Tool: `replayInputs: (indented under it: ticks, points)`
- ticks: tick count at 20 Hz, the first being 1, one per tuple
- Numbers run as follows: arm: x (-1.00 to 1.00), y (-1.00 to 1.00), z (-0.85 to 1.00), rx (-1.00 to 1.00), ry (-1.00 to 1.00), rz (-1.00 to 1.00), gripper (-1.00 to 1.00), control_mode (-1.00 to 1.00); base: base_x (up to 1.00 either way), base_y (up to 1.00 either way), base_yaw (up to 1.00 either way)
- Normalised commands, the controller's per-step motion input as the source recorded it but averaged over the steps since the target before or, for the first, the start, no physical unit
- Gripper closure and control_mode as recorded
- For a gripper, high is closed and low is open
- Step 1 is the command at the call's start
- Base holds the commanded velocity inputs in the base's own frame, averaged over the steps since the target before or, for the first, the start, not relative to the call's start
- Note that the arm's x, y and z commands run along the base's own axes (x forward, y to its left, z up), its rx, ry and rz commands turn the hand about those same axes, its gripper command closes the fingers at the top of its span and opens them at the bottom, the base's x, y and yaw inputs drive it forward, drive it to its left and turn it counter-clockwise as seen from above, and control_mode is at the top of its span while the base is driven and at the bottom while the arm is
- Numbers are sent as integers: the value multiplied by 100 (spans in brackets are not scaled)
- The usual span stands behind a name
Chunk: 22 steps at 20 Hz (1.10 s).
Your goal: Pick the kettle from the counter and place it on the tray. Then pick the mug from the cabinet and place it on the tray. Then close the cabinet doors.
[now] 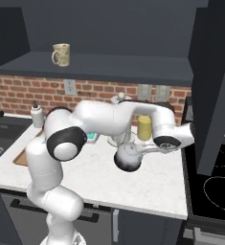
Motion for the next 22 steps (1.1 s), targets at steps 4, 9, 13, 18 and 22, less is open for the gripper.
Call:
replayInputs:
  ticks: [4, 9, 13, 18, 22]
  points:
    - [-1, 82, 24, 0, -16, -1, 100, -100, 0, 0, 0]
    - [-3, 85, 33, -1, -14, -2, 100, -100, 0, 0, 0]
    - [-17, 85, 32, -3, -10, -3, 100, -100, 0, 0, 0]
    - [-24, 90, 25, -3, -2, -4, 100, -100, 0, 0, 0]
    - [-33, 85, 24, -2, 0, -8, 100, -100, 0, 0, 0]
